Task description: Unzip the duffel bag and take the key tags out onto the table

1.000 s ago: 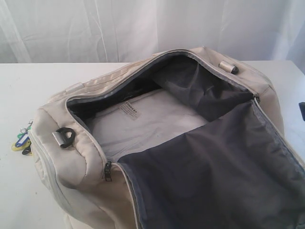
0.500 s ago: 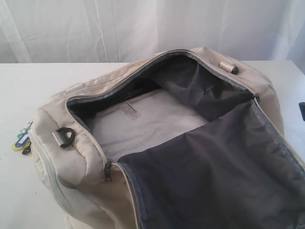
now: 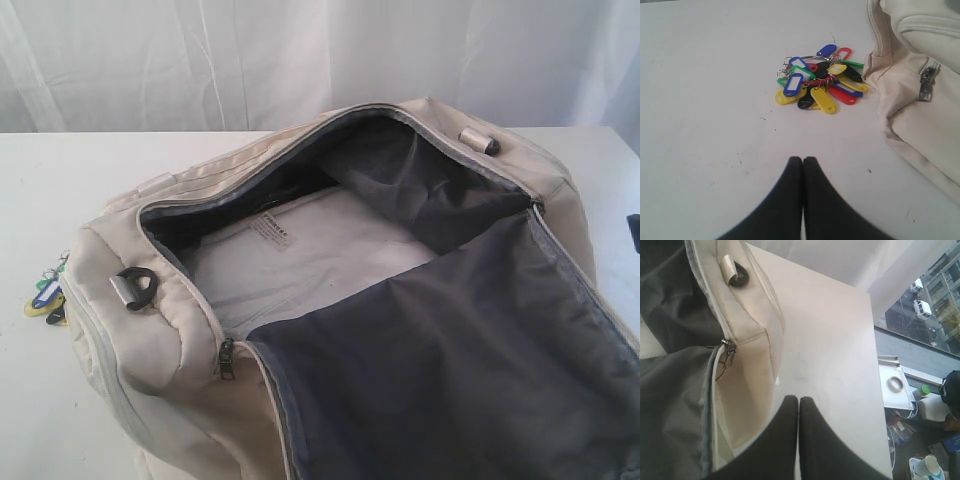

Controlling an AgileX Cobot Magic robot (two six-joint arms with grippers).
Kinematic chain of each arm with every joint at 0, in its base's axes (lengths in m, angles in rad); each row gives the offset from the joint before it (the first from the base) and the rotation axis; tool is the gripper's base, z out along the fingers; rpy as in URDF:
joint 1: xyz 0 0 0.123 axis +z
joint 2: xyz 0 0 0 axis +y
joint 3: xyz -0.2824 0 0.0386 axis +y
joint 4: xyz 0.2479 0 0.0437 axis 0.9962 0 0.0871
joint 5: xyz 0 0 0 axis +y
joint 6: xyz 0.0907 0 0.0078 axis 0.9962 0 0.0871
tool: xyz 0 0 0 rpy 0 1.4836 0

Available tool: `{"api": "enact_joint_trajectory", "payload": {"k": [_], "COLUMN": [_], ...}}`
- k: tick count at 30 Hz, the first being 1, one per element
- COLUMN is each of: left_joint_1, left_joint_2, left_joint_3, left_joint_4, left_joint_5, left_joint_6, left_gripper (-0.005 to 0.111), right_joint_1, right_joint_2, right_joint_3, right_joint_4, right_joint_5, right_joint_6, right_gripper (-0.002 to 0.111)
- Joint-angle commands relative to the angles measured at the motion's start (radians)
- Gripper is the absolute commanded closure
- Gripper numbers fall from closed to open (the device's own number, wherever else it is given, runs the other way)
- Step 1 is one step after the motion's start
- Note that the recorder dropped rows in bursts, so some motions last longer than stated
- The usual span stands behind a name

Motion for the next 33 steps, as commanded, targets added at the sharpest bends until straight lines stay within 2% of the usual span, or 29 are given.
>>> {"api": "enact_joint_trajectory", "payload": {"k": [1,5,9,12,20,22,25,27,30,33], "left_joint_1": [0.001,0.001,0.001,0.001,0.001,0.001,0.001,0.001,0.001,0.001], "left_joint_2": [-0.005,-0.005,-0.005,-0.005,-0.005,-0.005,-0.005,-0.005,-0.005,-0.005], "left_joint_3": [0.005,0.005,0.005,0.005,0.005,0.005,0.005,0.005,0.005,0.005], "left_joint_4": [-0.003,-0.003,-0.003,-0.003,-0.003,-0.003,-0.003,-0.003,-0.003,-0.003], "left_joint_5": [-0.002,-0.002,-0.002,-0.002,-0.002,-0.002,-0.002,-0.002,-0.002,-0.002], "left_joint_6": [0.000,0.000,0.000,0.000,0.000,0.000,0.000,0.000,0.000,0.000], "left_gripper": [0.107,0.107,0.107,0.107,0.107,0.107,0.107,0.107,0.107,0.107], "right_joint_1": [-0.027,-0.144,-0.351,-0.447,-0.460,-0.460,-0.460,-0.460,-0.460,-0.460], "right_joint_2": [-0.049,-0.155,-0.316,-0.431,-0.616,-0.619,-0.622,-0.632,-0.664,-0.708], "right_joint_3": [0.001,0.001,0.001,0.001,0.001,0.001,0.012,0.051,0.144,0.251], "right_joint_4": [-0.003,0.005,0.002,-0.009,0.008,0.140,0.492,0.646,0.741,0.739], "right_joint_5": [-0.014,-0.110,-0.222,-0.224,-0.214,-0.194,-0.163,-0.182,-0.232,-0.289], "right_joint_6": [0.000,0.000,0.000,0.000,0.000,0.000,0.000,0.000,0.000,-0.039], "right_gripper": [0.107,0.107,0.107,0.107,0.107,0.107,0.107,0.107,0.107,0.107]}}
